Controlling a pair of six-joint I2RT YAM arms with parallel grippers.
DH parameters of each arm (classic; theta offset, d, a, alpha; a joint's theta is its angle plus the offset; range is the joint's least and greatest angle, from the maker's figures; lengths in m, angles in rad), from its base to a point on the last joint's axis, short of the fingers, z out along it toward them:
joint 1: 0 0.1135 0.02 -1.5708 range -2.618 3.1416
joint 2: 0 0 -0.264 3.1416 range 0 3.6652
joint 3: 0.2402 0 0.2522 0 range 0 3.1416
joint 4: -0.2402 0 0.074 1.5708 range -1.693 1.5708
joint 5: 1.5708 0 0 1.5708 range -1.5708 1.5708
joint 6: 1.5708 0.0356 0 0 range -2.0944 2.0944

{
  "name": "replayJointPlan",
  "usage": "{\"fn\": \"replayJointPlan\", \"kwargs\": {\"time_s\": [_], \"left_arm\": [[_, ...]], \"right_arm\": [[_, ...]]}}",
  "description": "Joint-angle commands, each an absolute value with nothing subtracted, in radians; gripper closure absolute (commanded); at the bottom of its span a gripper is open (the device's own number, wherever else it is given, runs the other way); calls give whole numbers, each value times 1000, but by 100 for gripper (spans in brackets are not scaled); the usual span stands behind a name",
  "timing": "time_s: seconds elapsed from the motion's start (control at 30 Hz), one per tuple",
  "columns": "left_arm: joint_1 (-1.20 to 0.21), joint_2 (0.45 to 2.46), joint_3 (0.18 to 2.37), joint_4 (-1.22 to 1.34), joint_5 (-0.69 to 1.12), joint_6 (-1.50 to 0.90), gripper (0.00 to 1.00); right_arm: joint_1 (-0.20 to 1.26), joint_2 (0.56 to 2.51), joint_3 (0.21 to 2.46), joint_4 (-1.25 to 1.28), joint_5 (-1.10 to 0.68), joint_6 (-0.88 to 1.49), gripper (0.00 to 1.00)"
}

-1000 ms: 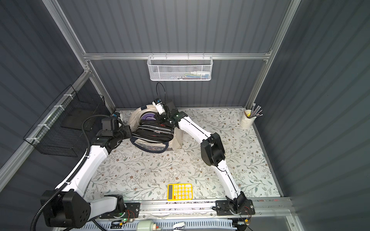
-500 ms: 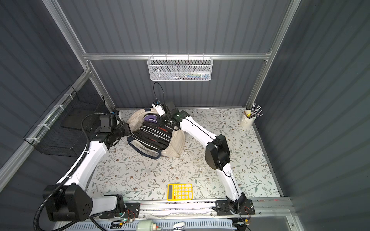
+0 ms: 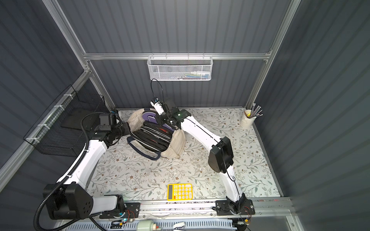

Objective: Remove the ping pong set from the canvas bag
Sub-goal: Pick up the ping pong set from the canvas bag.

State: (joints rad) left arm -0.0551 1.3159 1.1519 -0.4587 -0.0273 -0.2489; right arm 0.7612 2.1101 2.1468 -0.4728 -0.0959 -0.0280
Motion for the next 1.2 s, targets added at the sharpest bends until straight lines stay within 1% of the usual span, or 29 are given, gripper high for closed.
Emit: {"fn": "replayJointPlan", "kwargs": {"time_s": [0.0,0.43,0.57,0.67,0.8,0.97,1.07,1.17], "left_arm": [[-48,1326,1191,-500,-46,-269,100],[-48,1355,1228,-533,-87,-281,100],[-48,1349,1221,-537,-112,-275,100],[-48,1338,1221,-546,-154,-274,100],[-48,1325,1230,-575,-222,-273,100],[-48,1318,1247,-610,-250,-288,100],[-48,1315,1270,-640,-272,-298,100],[-48,1312,1304,-667,-291,-301,100]], "right_arm": [[773,1981,2201,-432,-75,-31,100],[766,1799,2204,-472,1,47,100],[747,1742,2198,-501,43,80,100],[717,1687,2148,-498,59,120,100],[629,1587,2023,-465,33,229,100],[487,1474,1817,-394,-16,357,100],[393,1448,1709,-317,-69,430,100],[316,1463,1625,-245,-137,498,100]]}}
